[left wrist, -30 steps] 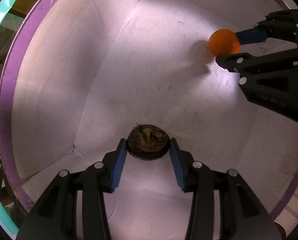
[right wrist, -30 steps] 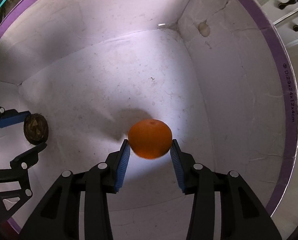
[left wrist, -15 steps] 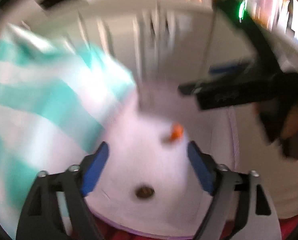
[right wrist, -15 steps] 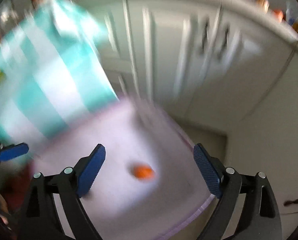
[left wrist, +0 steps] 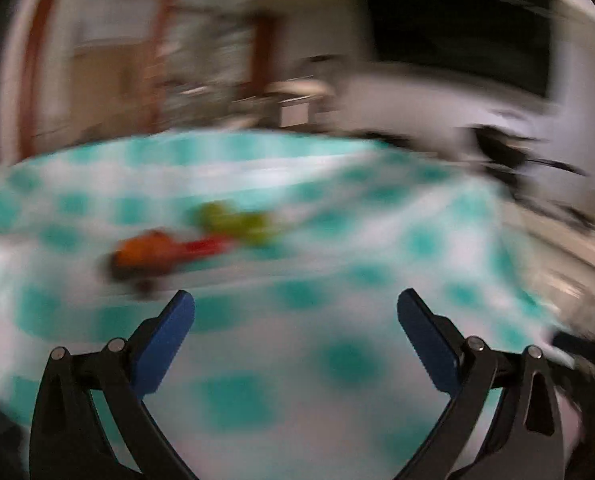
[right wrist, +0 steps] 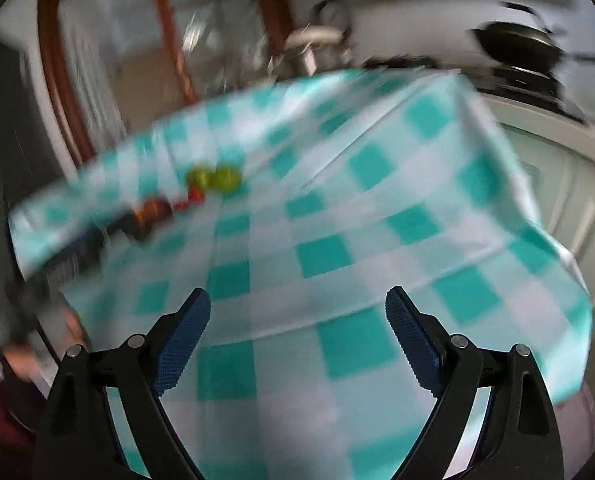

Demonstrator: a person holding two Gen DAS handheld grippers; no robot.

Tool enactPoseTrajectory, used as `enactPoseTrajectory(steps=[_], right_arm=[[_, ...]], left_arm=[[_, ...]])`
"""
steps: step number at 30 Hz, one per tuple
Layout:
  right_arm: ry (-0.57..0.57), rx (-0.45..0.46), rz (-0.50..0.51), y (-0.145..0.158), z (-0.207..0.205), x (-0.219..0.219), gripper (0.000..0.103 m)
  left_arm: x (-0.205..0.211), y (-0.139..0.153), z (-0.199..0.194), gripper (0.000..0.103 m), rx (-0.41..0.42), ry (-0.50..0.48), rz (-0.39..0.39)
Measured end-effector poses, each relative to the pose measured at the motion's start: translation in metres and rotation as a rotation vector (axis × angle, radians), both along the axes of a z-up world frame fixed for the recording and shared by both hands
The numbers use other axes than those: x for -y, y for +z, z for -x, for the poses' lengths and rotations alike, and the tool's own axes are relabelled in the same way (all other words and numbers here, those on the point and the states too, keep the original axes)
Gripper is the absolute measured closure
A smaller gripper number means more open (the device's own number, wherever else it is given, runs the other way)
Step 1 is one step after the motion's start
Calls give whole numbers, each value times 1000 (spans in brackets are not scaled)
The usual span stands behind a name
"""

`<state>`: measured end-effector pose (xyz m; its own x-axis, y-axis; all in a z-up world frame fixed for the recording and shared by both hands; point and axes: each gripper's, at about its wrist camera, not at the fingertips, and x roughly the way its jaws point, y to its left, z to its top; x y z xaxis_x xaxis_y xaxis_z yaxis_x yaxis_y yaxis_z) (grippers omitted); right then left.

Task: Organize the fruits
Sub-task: 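Move both open tools back over the fruit cluster on the cloth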

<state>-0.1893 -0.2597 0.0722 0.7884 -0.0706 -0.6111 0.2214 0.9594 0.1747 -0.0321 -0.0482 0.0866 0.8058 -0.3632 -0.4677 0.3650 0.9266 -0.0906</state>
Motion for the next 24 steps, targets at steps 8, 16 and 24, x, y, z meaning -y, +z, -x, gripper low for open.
enactPoseTrajectory(steps=[8, 16, 24], right_arm=[[71, -175, -1, -58, -152, -54, 16], [58, -258, 143, -71, -290, -69, 16], [105, -299, 211, -78, -359, -74, 17]], left_arm=[[-117, -34, -105, 1, -241, 346, 144], [-131, -54, -109, 1, -333, 329, 166], [-132, -67, -111, 1, -390, 351, 193]])
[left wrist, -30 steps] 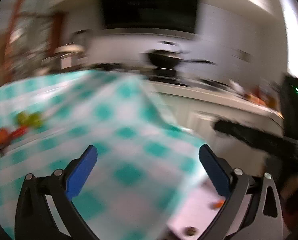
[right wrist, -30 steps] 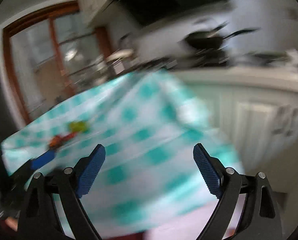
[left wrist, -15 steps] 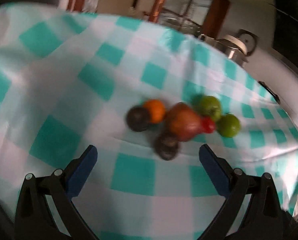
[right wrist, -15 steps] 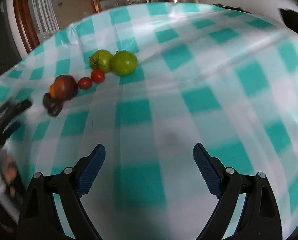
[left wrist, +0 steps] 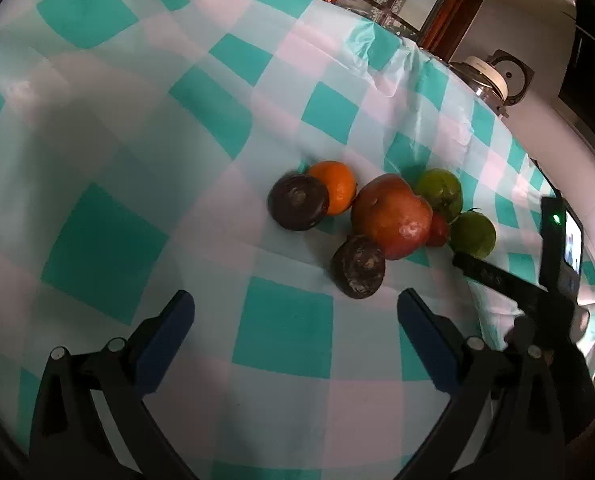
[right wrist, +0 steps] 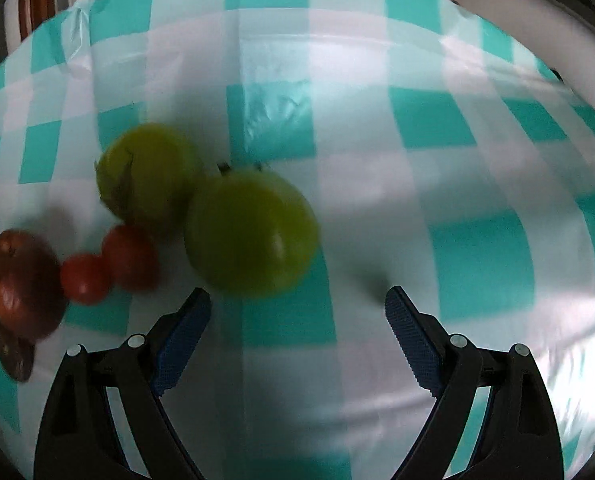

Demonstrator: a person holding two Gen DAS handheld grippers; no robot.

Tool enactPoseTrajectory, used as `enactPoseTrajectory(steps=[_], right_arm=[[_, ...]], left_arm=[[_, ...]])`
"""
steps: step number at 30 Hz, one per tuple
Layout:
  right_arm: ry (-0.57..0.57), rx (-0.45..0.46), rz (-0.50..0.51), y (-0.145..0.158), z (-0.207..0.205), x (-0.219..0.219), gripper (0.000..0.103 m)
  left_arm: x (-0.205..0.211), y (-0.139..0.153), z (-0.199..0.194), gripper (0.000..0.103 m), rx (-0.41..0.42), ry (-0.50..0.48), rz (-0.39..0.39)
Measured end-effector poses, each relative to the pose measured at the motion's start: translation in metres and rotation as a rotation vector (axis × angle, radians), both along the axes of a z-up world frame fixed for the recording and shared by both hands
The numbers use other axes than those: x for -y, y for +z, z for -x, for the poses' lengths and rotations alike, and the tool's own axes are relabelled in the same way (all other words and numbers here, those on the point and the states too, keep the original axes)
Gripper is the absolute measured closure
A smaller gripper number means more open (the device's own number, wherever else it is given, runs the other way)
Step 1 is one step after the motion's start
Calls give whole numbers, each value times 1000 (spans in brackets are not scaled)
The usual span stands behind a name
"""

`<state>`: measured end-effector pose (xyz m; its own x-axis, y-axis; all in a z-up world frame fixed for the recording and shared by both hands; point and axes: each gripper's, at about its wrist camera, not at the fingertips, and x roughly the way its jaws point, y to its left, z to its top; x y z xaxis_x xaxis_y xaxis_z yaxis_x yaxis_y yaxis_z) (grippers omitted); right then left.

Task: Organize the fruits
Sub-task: 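Move both open tools back over the fruit cluster on the cloth, then grasp a green tomato with the right tool while the left tool grasps a dark brown fruit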

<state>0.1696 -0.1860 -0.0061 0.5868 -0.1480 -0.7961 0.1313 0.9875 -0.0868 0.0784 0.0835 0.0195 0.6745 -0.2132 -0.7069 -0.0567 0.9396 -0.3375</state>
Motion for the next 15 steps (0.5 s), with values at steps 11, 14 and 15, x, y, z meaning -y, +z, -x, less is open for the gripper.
enactPoseTrajectory(steps=[11, 14, 15], right_arm=[[52, 28, -113, 0, -5, 8, 43], [33, 72, -206, 4, 32, 24, 44], [27, 89, -229, 5, 45, 29, 44]], left_arm=[[23, -5, 3, 1, 1, -49, -57], [22, -6, 2, 1, -3, -48, -49], [23, -7, 1, 1, -5, -52, -48]])
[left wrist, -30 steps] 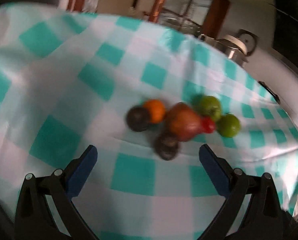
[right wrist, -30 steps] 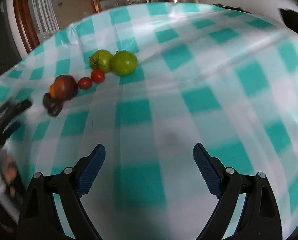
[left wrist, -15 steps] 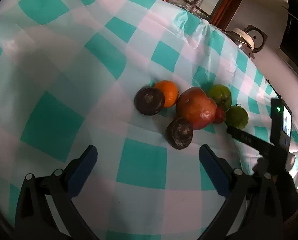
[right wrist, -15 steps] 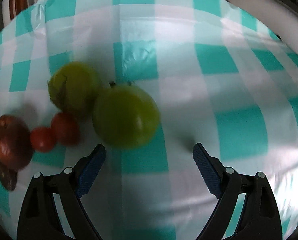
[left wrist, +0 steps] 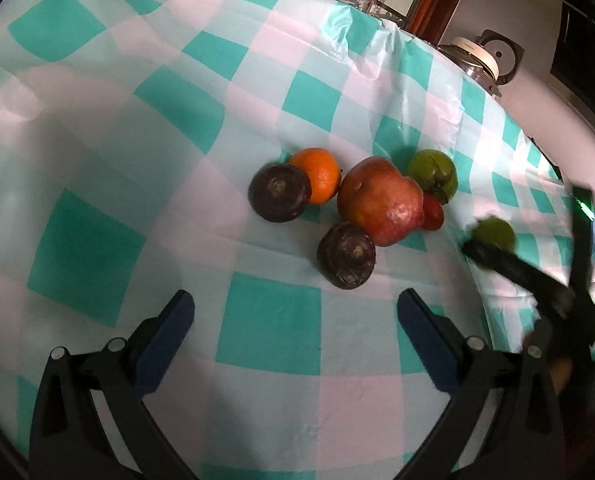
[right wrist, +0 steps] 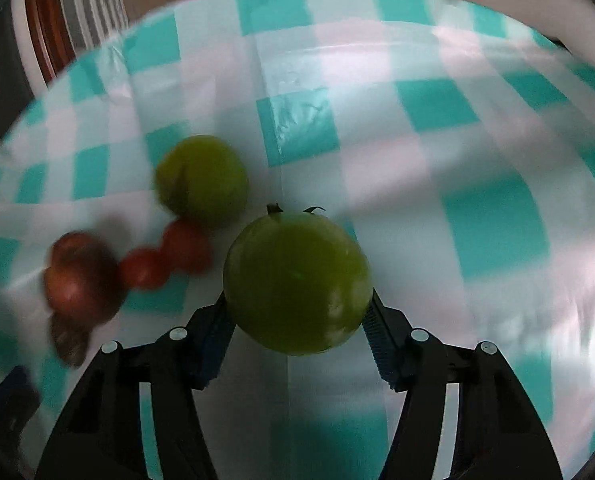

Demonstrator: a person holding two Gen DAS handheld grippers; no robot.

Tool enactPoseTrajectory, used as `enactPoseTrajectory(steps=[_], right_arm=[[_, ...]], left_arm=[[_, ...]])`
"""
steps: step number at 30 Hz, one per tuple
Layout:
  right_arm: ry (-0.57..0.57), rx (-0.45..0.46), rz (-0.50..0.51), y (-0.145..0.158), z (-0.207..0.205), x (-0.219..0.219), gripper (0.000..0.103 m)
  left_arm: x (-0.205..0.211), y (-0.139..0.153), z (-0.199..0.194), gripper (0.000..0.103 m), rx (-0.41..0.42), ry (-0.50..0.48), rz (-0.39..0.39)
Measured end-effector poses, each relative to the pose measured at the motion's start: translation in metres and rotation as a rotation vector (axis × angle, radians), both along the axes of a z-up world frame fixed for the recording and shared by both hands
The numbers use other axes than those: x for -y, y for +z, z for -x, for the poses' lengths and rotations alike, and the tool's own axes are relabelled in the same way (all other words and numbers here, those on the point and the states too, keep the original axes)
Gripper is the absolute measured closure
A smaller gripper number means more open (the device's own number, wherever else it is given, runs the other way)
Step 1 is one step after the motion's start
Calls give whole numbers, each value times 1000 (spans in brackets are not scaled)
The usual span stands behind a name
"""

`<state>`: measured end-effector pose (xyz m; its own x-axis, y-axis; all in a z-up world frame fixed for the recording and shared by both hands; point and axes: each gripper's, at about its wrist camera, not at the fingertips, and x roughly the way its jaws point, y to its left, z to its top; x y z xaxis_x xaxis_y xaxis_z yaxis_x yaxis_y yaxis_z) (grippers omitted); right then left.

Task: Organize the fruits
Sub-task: 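Grasp a green tomato with the right tool while the left tool grasps a dark brown fruit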

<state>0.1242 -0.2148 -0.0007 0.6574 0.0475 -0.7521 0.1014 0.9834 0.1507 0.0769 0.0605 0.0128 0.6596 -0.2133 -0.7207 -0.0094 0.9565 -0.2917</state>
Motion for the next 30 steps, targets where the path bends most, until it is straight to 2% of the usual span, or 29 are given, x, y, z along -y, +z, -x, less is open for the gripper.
enactPoseTrajectory(steps=[5, 8, 10, 13, 19, 20, 21, 30], right_arm=[[-24, 63, -123, 5, 72, 16, 44], [-38, 95, -172, 10, 86, 16, 43], [-49, 100, -202, 9, 87, 14, 43], [-33, 98, -216, 12, 91, 4, 43], [-12, 106, -239, 14, 96, 3, 43], [-11, 104, -242, 13, 95, 3, 43], [-8, 103, -245, 13, 95, 3, 43], [-4, 96, -288, 8, 93, 9, 43]], left_arm=[[11, 1, 1, 1, 17, -31, -40], [26, 2, -7, 2, 15, -61, -102], [38, 1, -19, 11, 8, -92, -128], [51, -5, -34, 31, -31, -129, -155], [65, -9, -56, 44, -48, -128, -246], [65, -9, -56, 57, -47, -124, -252], [64, -8, -55, 62, -43, -120, -253], [44, -5, -32, 62, -14, -109, -166]])
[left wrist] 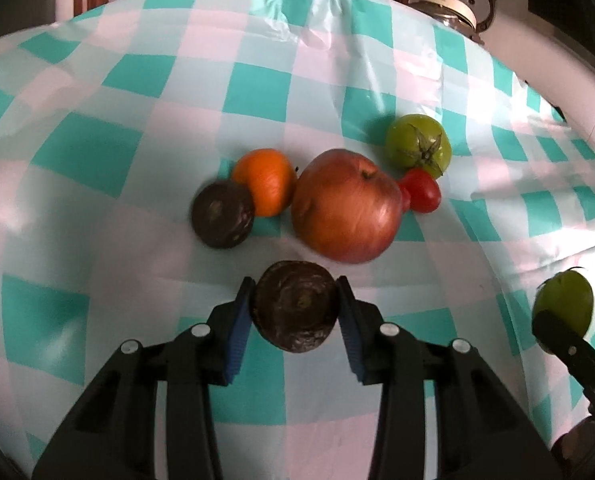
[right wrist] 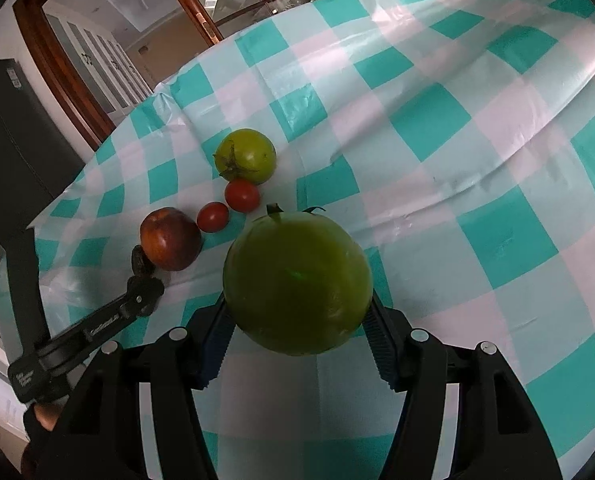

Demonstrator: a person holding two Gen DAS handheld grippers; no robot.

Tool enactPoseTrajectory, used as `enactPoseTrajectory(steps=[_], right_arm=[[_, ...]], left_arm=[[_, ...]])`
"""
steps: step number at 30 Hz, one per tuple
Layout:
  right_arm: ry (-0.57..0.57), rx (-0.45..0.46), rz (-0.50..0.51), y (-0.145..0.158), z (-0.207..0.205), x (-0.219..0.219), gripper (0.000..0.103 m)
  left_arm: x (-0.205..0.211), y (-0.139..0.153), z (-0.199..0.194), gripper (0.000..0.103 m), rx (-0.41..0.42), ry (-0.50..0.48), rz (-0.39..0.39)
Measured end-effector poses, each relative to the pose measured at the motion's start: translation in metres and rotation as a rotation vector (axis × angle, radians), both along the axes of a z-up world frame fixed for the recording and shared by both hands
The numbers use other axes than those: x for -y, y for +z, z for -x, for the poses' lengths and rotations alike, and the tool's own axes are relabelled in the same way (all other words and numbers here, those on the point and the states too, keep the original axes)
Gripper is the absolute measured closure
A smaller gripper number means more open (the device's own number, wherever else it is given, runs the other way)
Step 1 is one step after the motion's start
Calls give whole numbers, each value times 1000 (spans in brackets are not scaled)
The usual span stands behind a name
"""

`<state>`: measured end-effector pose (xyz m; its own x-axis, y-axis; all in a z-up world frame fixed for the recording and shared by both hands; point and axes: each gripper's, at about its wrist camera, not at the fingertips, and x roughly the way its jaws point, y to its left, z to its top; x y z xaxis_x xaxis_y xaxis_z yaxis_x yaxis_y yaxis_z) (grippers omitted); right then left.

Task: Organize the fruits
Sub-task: 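Grasp a green tomato with the right tool while the left tool grasps a dark brown fruit, then carry both fruits over the white box and open both tools to release them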

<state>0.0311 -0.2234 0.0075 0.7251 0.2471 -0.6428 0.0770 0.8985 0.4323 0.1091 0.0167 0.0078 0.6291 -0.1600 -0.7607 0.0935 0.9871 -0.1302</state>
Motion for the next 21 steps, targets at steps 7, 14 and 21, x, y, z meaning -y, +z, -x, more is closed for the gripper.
enactPoseTrajectory(steps=[7, 14, 21], right_arm=[[-1, -18, -6, -4, -6, 1, 43], [16, -39, 69, 6, 16, -18, 43], [96, 115, 138, 49, 115, -54, 43]], left_arm=[[-11, 4, 13, 62, 28, 8, 80], [-17, 7, 53, 62, 10, 26, 112], [-18, 27, 135, 62, 94, -14, 55]])
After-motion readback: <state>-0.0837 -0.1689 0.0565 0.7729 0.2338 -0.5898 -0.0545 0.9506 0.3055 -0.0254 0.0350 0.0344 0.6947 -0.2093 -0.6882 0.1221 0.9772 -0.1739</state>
